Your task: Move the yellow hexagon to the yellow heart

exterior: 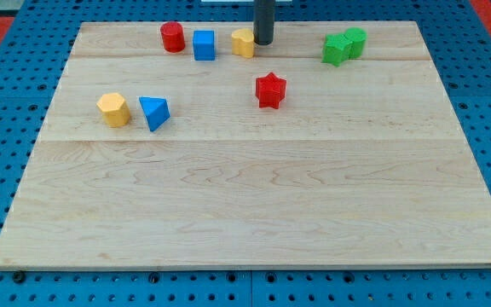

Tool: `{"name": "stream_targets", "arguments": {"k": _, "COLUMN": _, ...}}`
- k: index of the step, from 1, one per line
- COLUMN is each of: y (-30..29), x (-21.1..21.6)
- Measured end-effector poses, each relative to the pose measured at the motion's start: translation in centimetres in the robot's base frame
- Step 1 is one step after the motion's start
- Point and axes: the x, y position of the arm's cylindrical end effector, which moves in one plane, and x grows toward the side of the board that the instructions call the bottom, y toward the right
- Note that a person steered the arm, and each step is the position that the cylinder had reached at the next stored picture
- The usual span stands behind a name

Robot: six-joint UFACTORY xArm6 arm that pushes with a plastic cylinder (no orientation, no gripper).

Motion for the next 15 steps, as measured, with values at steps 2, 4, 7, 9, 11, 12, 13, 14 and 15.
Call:
{"name": "stream_targets", "arguments": {"k": 2, "y": -2.1, "x": 12.2}}
{"name": "stream_targets", "arguments": {"k": 4, "y": -7.3, "x": 23.0}}
{"name": "stream_targets", "arguments": {"k": 7, "y": -25.7, "x": 14.0}}
{"name": "stream_targets", "arguments": {"k": 9, "y": -27.7, "x": 13.1}}
{"name": "stream_targets", "arguments": {"k": 11, "y": -19.3, "x": 13.8}}
{"name": "stream_targets", "arguments": {"k": 12, "y": -16.1, "x": 10.0}}
{"name": "stream_targets", "arguments": {"k": 13, "y": -15.4, "x": 10.7}}
{"name": "stream_targets", "arguments": {"k": 14, "y": -19.7, "x": 15.1}}
{"name": "stream_targets", "arguments": {"k": 15, "y": -12.6, "x": 14.9}}
